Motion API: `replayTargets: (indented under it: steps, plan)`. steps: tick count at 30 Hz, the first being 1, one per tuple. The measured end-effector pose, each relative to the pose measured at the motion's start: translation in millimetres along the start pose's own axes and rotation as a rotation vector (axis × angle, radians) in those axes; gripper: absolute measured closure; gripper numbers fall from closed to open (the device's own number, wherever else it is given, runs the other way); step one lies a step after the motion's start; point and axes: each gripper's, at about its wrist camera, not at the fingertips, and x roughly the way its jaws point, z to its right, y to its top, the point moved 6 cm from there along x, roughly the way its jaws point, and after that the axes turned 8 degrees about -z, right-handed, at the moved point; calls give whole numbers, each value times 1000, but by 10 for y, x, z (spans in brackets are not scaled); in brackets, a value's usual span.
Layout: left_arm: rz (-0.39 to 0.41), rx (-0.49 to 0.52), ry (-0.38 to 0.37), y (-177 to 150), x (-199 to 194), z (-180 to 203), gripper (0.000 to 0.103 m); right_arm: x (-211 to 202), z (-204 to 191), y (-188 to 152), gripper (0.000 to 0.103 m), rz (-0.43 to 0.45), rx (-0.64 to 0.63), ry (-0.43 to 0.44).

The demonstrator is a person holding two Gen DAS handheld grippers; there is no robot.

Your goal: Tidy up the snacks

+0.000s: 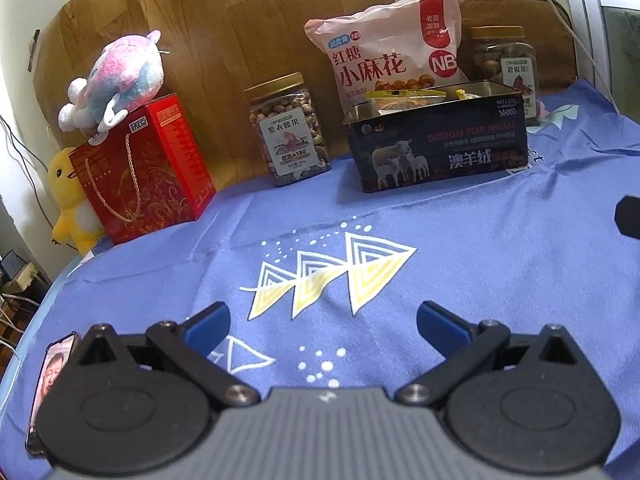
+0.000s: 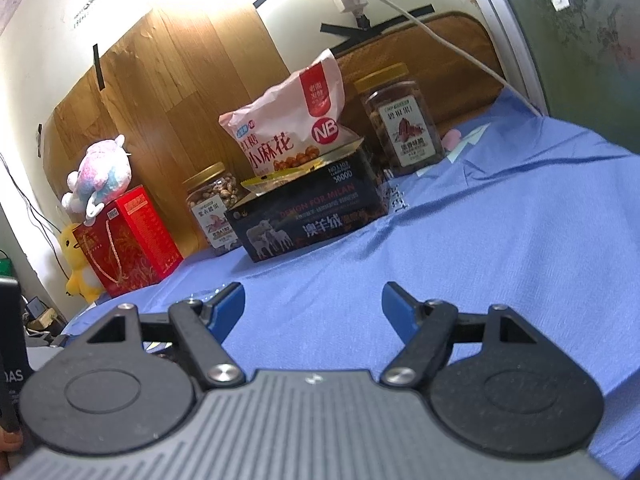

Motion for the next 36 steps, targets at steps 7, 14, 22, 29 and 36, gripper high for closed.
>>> replayTargets:
  steps: [7, 14, 22, 29, 36]
  plan:
    - [-7, 0, 6, -2, 12, -10, 0, -14, -7, 5, 25, 5, -1, 0]
    - [-16, 5, 16, -14, 16, -7, 0, -15, -5, 2, 25, 4, 0, 0]
    - [-30, 2, 27, -2, 47, -20, 0, -26, -8, 14, 25, 14, -5, 0]
    - [-50, 4, 45, -3, 82, -28, 0, -34, -2, 16, 25, 13, 3, -1]
    - [-60, 0, 57, 2, 105, -45, 0, -32, 10, 14, 25, 11, 9, -2]
